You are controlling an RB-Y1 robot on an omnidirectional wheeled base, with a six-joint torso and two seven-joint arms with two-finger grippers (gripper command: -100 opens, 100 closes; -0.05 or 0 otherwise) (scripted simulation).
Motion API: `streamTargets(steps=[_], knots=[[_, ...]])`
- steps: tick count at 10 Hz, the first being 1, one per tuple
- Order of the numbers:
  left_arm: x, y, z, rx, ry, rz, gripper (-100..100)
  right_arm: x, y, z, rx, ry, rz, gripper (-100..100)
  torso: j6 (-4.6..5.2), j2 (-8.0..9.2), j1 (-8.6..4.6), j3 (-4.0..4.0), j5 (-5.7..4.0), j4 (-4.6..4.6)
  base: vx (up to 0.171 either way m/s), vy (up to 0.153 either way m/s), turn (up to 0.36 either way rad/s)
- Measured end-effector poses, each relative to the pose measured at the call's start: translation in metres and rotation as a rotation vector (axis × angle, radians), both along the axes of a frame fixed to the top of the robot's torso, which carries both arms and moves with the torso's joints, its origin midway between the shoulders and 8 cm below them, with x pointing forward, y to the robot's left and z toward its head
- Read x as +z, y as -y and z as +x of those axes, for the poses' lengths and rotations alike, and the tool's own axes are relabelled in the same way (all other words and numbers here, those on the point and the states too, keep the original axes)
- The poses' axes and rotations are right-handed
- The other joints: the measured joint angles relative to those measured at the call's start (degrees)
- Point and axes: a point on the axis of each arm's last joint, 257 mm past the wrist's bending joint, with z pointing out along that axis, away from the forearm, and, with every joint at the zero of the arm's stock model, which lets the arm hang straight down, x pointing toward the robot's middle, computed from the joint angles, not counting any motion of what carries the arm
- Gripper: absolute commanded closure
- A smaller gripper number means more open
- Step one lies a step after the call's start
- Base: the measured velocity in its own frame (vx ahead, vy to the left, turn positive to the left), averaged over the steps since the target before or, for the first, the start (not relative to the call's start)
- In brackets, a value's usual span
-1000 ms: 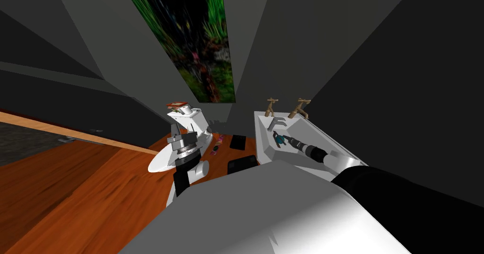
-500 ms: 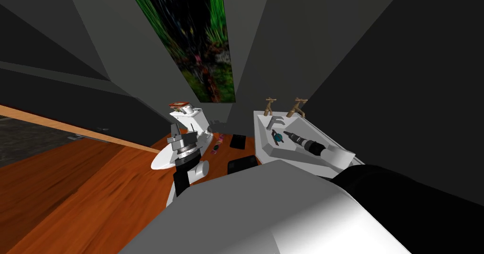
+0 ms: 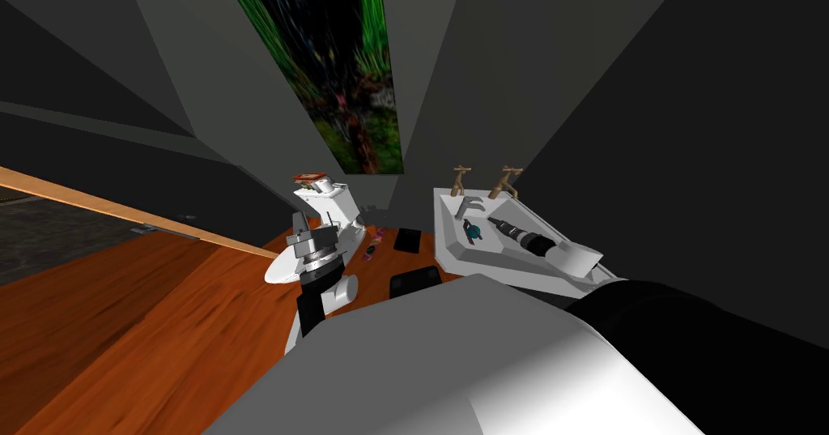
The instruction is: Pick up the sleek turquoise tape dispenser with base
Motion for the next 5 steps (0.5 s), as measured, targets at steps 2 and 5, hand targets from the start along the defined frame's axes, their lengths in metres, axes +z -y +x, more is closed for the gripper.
streamTargets(steps=[2, 5], knots=[[0.0, 0.0, 0.0, 0.0, 0.0, 0.0, 0, 0.002, 0.002, 0.007, 0.023, -0.001, -0.051, -100, 0.0, -0.18, -0.01, -0.11, 0.0, -0.05, 0.011, 0.002, 0.001], [0.0, 0.0, 0.0, 0.0, 0.0, 0.0, 0, 0.019, 0.015, 0.02, 0.001, 0.05, -0.06, -100, 0.02, 0.38, 0.02, 0.21, 0.01, 0.08, -0.121, 0.008, 0.022]])
